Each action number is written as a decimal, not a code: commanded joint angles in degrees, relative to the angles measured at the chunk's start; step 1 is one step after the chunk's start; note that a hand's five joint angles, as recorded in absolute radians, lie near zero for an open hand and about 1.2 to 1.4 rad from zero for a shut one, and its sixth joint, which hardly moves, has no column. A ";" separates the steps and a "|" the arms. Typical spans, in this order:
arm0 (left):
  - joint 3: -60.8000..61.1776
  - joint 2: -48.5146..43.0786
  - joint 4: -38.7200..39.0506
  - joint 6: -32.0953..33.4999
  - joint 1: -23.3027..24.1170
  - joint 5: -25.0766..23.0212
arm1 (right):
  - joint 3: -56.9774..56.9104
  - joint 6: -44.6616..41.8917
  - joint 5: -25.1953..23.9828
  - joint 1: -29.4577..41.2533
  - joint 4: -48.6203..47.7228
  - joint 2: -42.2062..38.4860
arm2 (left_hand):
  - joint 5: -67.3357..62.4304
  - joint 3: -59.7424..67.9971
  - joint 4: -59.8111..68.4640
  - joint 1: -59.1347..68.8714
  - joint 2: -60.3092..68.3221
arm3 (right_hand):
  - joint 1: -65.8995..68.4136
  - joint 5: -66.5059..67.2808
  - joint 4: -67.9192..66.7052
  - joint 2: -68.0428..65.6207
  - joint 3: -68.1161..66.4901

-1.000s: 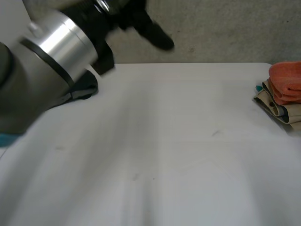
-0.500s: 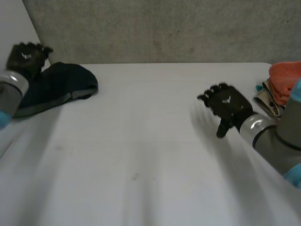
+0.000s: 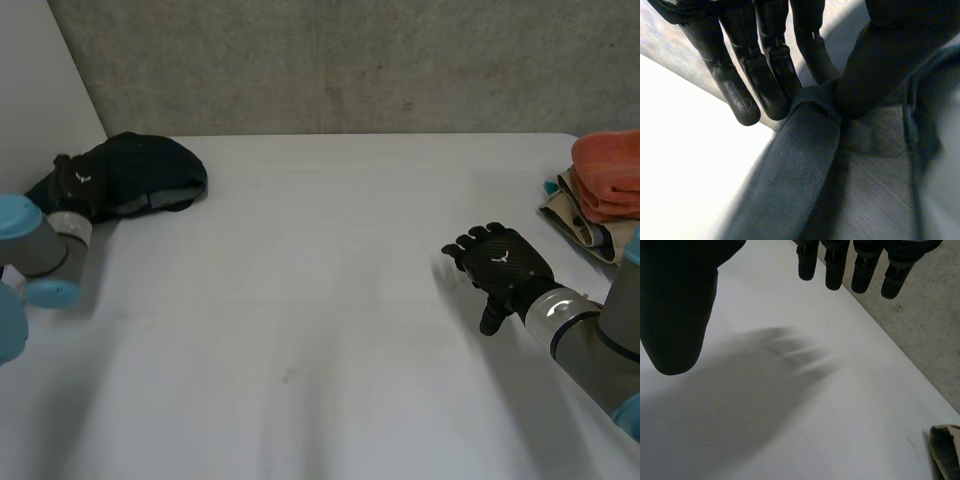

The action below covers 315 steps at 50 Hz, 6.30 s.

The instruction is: Fold the laundry.

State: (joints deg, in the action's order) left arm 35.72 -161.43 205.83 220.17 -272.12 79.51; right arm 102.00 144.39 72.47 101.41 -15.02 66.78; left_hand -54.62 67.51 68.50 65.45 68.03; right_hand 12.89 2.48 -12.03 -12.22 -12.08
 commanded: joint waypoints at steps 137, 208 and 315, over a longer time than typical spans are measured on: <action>68.96 71.52 -7.72 -17.85 18.99 -4.27 | -26.67 51.78 28.23 38.68 15.12 -17.12 | -15.38 12.49 11.50 14.55 11.97 | 66.83 67.24 -67.69 -67.50 -67.64; 12.32 23.14 7.57 -28.05 25.40 8.55 | -80.74 8.80 26.77 15.13 12.54 -35.33 | 53.56 -56.46 -57.45 -54.40 -56.97 | -2.89 -2.48 2.03 2.22 2.08; 66.59 75.65 -43.95 -7.04 33.23 6.80 | -5.84 -20.73 -2.60 -2.36 47.55 20.76 | -15.38 12.49 11.50 14.55 11.97 | 67.11 67.52 -67.97 -67.78 -67.92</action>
State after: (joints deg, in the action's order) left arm 106.78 -86.41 161.64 213.28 -239.10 86.84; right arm 98.79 124.36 71.71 99.68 32.42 86.54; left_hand -56.81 68.07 68.56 63.79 68.36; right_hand 58.86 57.68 -68.49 -67.29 -68.08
